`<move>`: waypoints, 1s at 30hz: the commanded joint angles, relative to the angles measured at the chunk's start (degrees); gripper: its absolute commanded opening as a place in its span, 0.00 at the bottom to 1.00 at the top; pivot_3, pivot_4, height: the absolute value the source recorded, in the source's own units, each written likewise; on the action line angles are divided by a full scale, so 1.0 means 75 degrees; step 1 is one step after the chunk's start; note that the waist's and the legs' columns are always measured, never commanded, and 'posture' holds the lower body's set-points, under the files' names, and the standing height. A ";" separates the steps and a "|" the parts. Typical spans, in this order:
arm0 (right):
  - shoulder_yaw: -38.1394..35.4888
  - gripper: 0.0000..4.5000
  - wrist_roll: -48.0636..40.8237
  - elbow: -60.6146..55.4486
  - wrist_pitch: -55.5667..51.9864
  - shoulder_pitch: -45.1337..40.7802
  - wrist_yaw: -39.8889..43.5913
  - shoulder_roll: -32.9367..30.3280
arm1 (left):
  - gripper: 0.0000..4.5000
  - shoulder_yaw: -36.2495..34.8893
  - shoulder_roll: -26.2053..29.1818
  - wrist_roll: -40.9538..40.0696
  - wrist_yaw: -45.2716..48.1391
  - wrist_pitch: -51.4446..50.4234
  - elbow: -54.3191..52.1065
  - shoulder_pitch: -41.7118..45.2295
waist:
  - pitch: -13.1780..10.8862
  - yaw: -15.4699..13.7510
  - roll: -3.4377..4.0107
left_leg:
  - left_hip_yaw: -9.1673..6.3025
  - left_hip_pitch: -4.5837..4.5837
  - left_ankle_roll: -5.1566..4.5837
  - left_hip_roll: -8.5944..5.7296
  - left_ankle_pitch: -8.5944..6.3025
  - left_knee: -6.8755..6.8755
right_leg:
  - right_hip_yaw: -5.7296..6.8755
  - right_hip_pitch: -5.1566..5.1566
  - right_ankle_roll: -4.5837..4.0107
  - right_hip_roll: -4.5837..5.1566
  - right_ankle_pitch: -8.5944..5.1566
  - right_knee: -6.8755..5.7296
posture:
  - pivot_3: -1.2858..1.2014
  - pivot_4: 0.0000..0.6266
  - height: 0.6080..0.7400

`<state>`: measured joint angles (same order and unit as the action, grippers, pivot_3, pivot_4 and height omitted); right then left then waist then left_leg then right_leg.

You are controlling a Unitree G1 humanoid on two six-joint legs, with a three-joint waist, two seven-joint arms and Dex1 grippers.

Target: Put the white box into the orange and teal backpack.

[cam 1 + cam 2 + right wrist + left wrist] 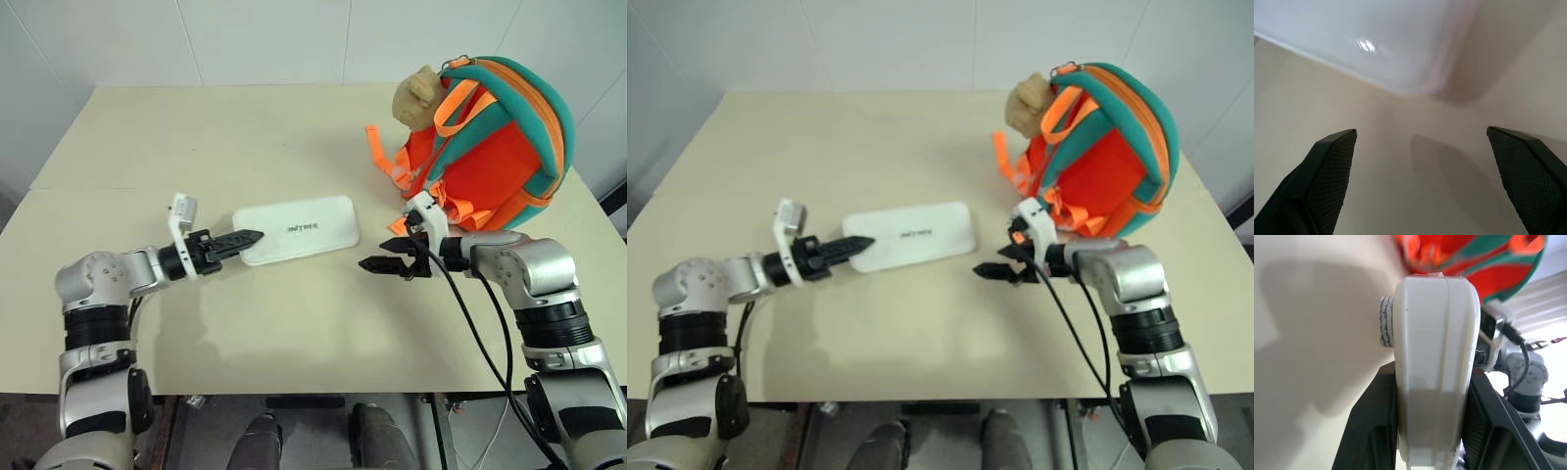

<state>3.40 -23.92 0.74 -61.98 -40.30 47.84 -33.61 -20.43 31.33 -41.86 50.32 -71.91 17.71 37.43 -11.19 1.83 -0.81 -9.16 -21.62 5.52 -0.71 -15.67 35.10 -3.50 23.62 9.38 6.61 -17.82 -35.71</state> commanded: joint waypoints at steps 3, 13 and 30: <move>-0.0988 1.00 -0.0503 -0.1311 -0.0575 0.0292 -0.0453 -0.0272 | 0.30 -0.0013 0.0528 -0.0228 0.1055 0.1371 -0.1144 -0.0634 | 0.0000 -0.0034 0.0000 | 0.0007 -0.0012 0.0001 0.0002 -0.0002 -0.0007 | 0.0000 0.0007 0.0000 0.0000 0.0000 0.0020 | 0.52 0.24 1.00; -0.2628 1.00 -0.0367 -0.3107 -0.1204 0.0853 -0.2538 -0.0025 | 0.30 -0.0344 0.0825 -0.0319 0.1191 0.2426 -0.1485 -0.1069 | 0.0000 -0.0015 0.0000 | 0.0005 -0.0026 -0.0008 0.0001 -0.0007 0.0006 | 0.0001 0.0010 0.0001 0.0001 0.0000 0.0016 | 0.52 0.24 1.00; -0.3013 1.00 0.0619 -0.1965 0.0726 -0.0174 -0.5203 0.1737 | 0.30 -0.0528 0.0762 -0.0539 0.0903 0.2675 -0.1639 -0.1510 | 0.0000 0.0008 0.0001 | 0.0007 -0.0025 -0.0008 0.0005 -0.0007 0.0003 | -0.0002 0.0018 -0.0001 -0.0002 0.0000 0.0005 | 0.52 0.24 1.00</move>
<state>-18.60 -19.08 -13.75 -59.46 -39.91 9.10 -20.52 -22.33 36.70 -43.54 57.02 -52.86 7.81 26.42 -11.19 1.89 -0.81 -9.10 -21.81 5.45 -0.67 -15.72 35.12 -3.53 23.76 9.38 6.58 -17.81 -35.68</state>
